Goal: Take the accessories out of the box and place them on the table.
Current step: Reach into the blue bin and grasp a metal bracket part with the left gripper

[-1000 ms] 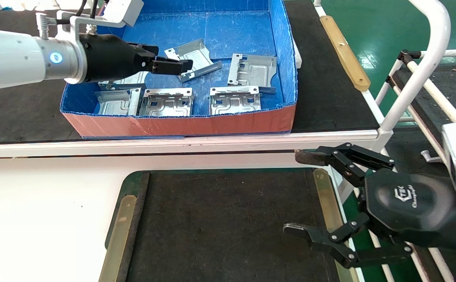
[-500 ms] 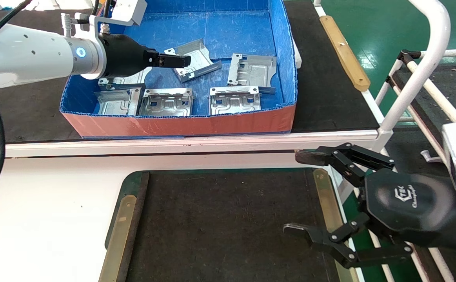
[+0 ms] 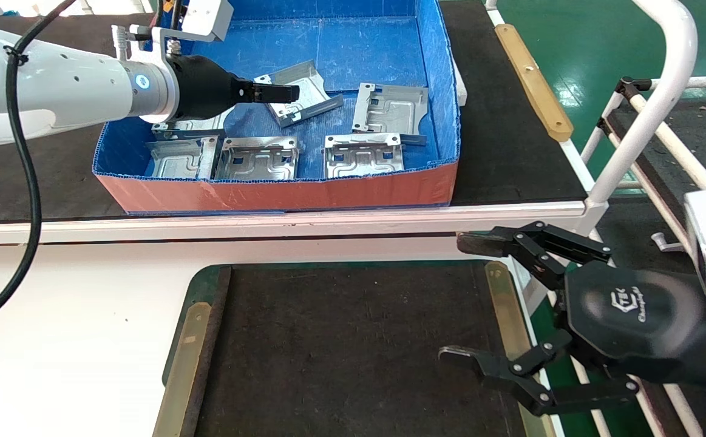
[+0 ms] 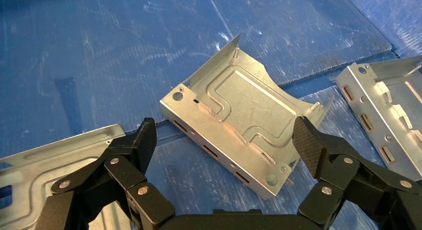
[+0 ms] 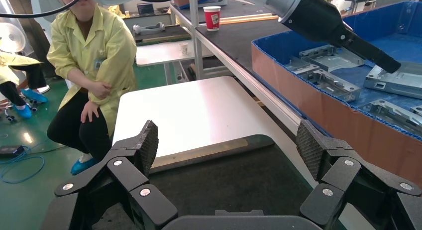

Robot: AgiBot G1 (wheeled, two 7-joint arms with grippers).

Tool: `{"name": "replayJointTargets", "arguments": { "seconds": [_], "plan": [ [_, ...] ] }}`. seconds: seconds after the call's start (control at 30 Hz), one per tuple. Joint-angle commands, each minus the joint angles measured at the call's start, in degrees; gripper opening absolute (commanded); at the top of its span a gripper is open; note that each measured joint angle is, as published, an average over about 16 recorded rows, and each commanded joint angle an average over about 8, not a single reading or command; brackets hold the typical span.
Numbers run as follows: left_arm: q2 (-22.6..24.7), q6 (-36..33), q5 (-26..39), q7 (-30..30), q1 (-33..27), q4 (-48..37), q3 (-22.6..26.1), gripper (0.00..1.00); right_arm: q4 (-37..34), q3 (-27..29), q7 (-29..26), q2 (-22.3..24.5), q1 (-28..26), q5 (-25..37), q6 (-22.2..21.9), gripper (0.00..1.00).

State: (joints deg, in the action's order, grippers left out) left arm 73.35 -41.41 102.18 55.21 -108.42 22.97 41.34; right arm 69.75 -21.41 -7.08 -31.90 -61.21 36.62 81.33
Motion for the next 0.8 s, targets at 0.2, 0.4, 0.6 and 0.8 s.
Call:
{"name": "replayJointTargets", "arguments": {
  "seconds": [0.2, 0.4, 0.6, 0.8],
  "plan": [
    [1.6, 1.2, -0.9, -2.5, -0.5, -3.9, -0.4, 1.0, 0.0, 0.0, 0.0, 0.0, 0.0, 0.0, 0.0, 1.0],
    [3.1, 2.7, -1.6, -4.3, -0.8, -6.8, -0.8, 1.0, 0.0, 0.0, 0.0, 0.0, 0.0, 0.0, 0.0, 1.0],
    [4.3, 4.4, -2.3, -5.1, -0.9, -8.5, -1.0, 0.94, 0.0, 0.0, 0.0, 0.0, 0.0, 0.0, 0.0, 1.0],
    [4.3, 4.6, -2.4, -5.2, -0.9, -8.6, -1.1, 0.23, 0.0, 0.0, 0.0, 0.0, 0.0, 0.0, 0.0, 0.98]
  ]
}}
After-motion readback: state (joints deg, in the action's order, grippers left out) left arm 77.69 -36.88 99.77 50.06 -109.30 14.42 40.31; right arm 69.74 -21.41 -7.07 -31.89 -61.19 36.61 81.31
